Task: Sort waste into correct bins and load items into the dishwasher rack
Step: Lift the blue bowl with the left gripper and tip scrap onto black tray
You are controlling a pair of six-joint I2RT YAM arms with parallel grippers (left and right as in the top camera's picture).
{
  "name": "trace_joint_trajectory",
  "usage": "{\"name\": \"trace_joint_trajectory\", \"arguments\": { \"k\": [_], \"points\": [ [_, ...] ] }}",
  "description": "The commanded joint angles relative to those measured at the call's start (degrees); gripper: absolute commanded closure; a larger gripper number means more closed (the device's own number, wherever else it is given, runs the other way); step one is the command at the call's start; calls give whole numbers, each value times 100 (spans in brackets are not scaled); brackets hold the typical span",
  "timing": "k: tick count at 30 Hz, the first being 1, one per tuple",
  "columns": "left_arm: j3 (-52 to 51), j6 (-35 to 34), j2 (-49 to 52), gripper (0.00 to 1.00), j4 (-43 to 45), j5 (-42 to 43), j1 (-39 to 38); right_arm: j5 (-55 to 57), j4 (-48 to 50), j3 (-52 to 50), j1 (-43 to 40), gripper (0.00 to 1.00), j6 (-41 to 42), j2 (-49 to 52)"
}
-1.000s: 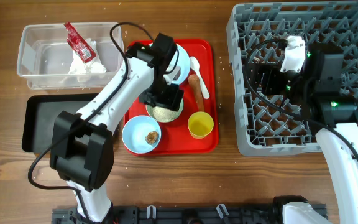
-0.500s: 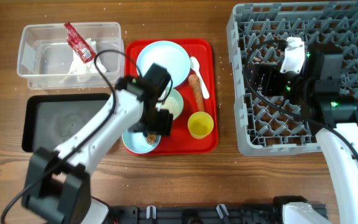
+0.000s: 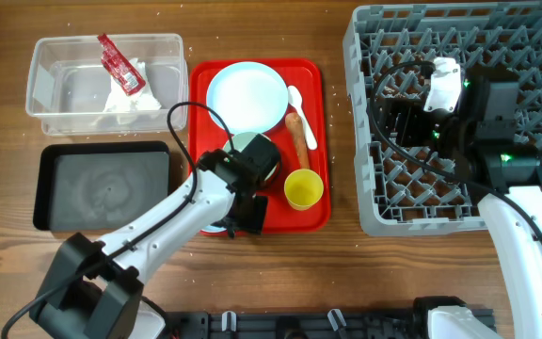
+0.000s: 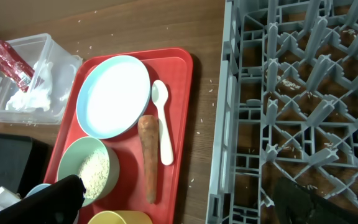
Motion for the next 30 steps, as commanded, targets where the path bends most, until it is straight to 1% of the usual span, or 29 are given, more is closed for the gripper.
{"name": "trace_joint_trajectory", "arguments": {
  "k": [1,5,9,12,18,19,22,26,30],
  "points": [
    [-291,-372,-20,49,243,-579,-20,35,-4,68,-9,0,76,50],
    [-319,-382,-20,53,431,-669,-20,35,-15,68,-9,0,79,48],
    [-321,-382,13,64,457,-667,-20,35,-20,68,-9,0,79,48],
    [-334,-385,50,70,450,-667,-20,35,-35,68,-9,0,81,48],
    [-568,-468,55,75,610,-669,-20,35,-44,68,-9,0,79,50],
    [-599,-468,57,79,623,-669,-20,35,-46,68,-9,0,79,48],
    [-599,-468,55,81,660,-669,-20,35,-70,68,-9,0,81,50],
    [-599,-468,55,96,706,-691,-20,35,-125,68,-9,0,81,48],
    [-577,-470,44,96,658,-688,-17,35,-136,68,-9,0,79,50]
  ]
}}
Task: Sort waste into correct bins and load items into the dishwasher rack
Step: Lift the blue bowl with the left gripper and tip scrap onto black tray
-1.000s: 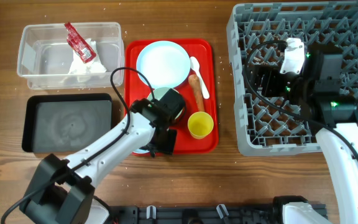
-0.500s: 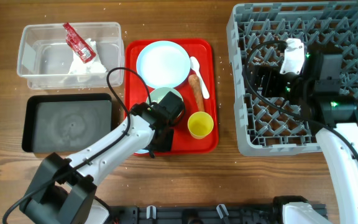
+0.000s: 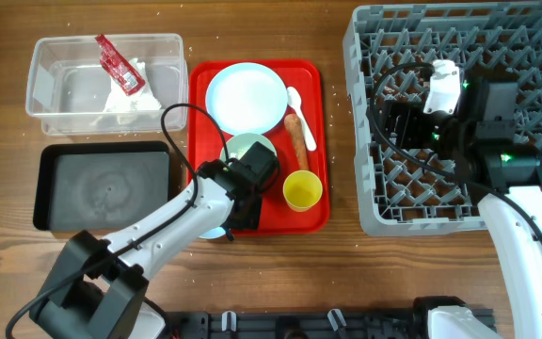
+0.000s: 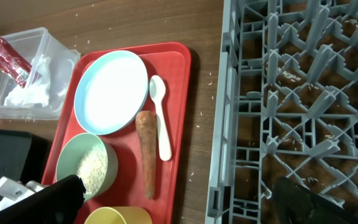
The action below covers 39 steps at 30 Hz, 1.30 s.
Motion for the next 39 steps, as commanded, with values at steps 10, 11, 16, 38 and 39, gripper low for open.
{"name": "trace_joint_trajectory", "arguments": {
  "k": [10,11,16,38,39],
  "points": [
    [885,-160,-275,96,-1130,26,417,35,-2,68,-9,0,79,50],
    [997,-160,-337,96,-1213,31,485,37,2,68,-9,0,79,50],
    [1318,-153,-691,96,-1364,251,896,35,-2,68,-9,0,79,50],
    [1331,2074,-1038,96,-282,4913,6463,37,11,68,-9,0,74,50],
    [1331,2194,-964,96,-275,5136,6679,37,11,68,-9,0,76,50]
  ]
}}
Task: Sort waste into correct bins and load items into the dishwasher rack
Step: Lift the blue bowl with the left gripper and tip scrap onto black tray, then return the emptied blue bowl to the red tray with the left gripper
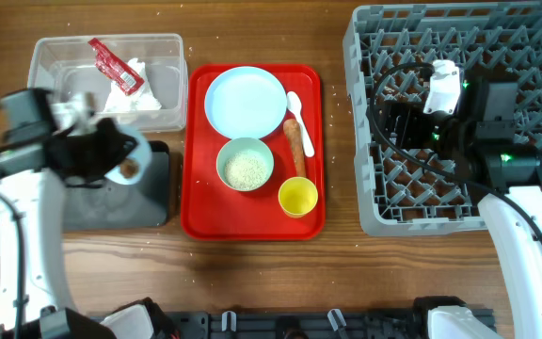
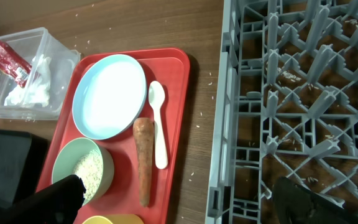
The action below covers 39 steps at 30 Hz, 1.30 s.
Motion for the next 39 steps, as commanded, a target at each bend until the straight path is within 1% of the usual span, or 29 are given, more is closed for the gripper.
{"name": "trace_joint_trajectory", "arguments": {
  "k": [1,2,3,5,8,11,13,17,21,23,26,28,30,31,34,36,37,39],
  "points": [
    [83,979,367,96,63,1845,1117,35,13,70,-9,0,74,48],
    [79,1132,474,96,81,2138,1333,33,13,70,-9,0,74,50],
    [76,1506,715,96,79,2734,1687,33,13,70,-9,0,74,50],
    [74,1978,1158,96,-24,3552,2127,33,11,70,-9,0,76,50],
    [74,2697,1919,96,-302,4400,2546,33,9,70,-9,0,79,48],
    [74,2739,2577,96,-728,4935,2771,33,4,70,-9,0,76,48],
    [74,2966,2863,96,-1034,5171,2844,33,-2,70,-9,0,76,48],
    [79,3252,2909,96,-1062,5305,2848,33,0,70,-9,0,76,50],
    [92,3252,2852,96,-1067,5316,2837,33,0,70,-9,0,76,50],
    [232,3252,2667,96,-1108,5292,2798,33,0,70,-9,0,79,50],
    [807,3250,1989,96,-1502,4601,2522,33,-26,70,-9,0,81,48],
    [1152,3230,1434,96,-1757,3713,2068,33,-20,70,-9,0,81,48],
    [1217,2855,905,96,-1681,2898,1436,33,15,70,-9,0,103,48],
    [1217,2693,715,96,-1676,2485,1102,33,22,70,-9,0,101,48],
    [1215,1880,339,96,-1794,595,-387,33,13,70,-9,0,105,48],
    [1204,1506,345,96,-1882,-160,-1202,35,15,70,-9,0,98,48],
    [1163,1213,372,96,-1886,-568,-1670,35,13,70,-9,0,98,48],
    [1043,728,415,96,-1882,-1268,-2369,35,13,70,-9,0,98,48]
  ]
}}
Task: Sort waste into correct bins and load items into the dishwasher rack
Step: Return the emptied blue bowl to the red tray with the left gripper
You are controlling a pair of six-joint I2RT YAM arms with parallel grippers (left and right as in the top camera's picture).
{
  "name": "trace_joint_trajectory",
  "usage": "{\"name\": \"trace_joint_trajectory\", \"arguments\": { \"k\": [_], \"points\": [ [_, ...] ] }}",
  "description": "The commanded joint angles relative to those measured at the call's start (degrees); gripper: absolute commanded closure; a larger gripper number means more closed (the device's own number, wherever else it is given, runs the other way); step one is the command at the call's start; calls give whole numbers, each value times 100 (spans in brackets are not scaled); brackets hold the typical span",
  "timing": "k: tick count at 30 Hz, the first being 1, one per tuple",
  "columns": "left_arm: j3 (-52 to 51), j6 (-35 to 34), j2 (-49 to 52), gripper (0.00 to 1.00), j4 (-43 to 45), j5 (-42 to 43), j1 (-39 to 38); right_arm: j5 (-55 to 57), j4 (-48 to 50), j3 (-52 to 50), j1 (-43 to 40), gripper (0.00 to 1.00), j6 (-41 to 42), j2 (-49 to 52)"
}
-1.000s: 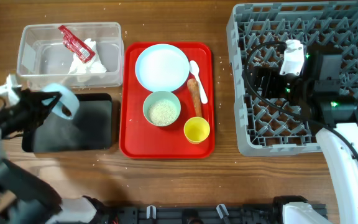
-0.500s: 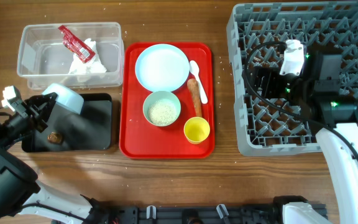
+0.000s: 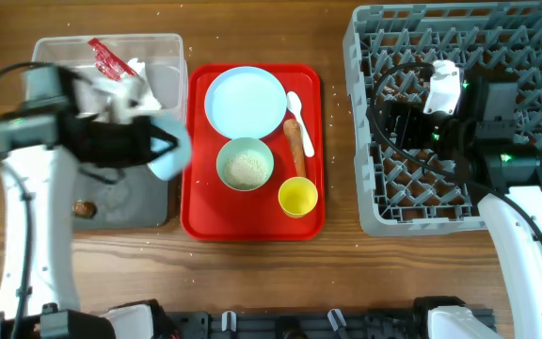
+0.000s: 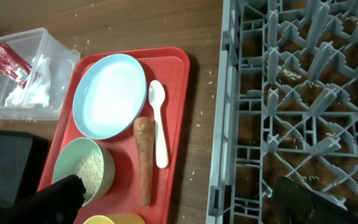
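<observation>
My left gripper (image 3: 153, 146) is shut on a light blue bowl (image 3: 171, 156), held blurred over the right edge of the black bin (image 3: 111, 193). A brown scrap (image 3: 85, 207) lies in that bin. On the red tray (image 3: 196, 221) sit a pale blue plate (image 3: 246, 102), a white spoon (image 3: 299, 111), a carrot (image 3: 295, 143), a green bowl of rice (image 3: 245, 164) and a yellow cup (image 3: 297, 196). My right gripper (image 4: 179, 190) hangs open and holds nothing above the left side of the grey dishwasher rack (image 3: 459, 38).
A clear bin (image 3: 55, 52) at the back left holds a red wrapper (image 3: 104, 55) and crumpled white tissue (image 3: 139, 80). Rice grains are scattered on the wooden table (image 3: 337, 254) between the tray and the rack.
My left arm has moved right with the blue bowl, from the black bin's middle to its right edge. A brown scrap now lies in the bin. The right arm has not moved.
At first my left gripper was at the tray's front left corner over a light blue bowl, and it stayed there a second later. Then it held the bowl, with brown food in it, over the black bin. Now the scrap is in the bin.
</observation>
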Motion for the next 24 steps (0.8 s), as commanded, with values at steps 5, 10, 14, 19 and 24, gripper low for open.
{"name": "trace_joint_trajectory", "arguments": {
  "k": [5,10,14,19,24],
  "points": [
    [-820,-1893,96,96,101,-3003,-2227,37,31,68,-9,0,26,48],
    [-1733,-2059,109,96,1086,-3008,-2983,35,28,68,-9,0,31,48],
    [-2079,-2168,142,96,1639,-3010,-3248,35,-9,68,-9,0,33,48],
    [-2129,-2168,144,45,1613,-3008,-3254,37,-13,68,-9,0,31,48],
    [-1563,-2159,142,30,1364,-3005,-3257,35,-11,68,-9,0,28,48]
  ]
}}
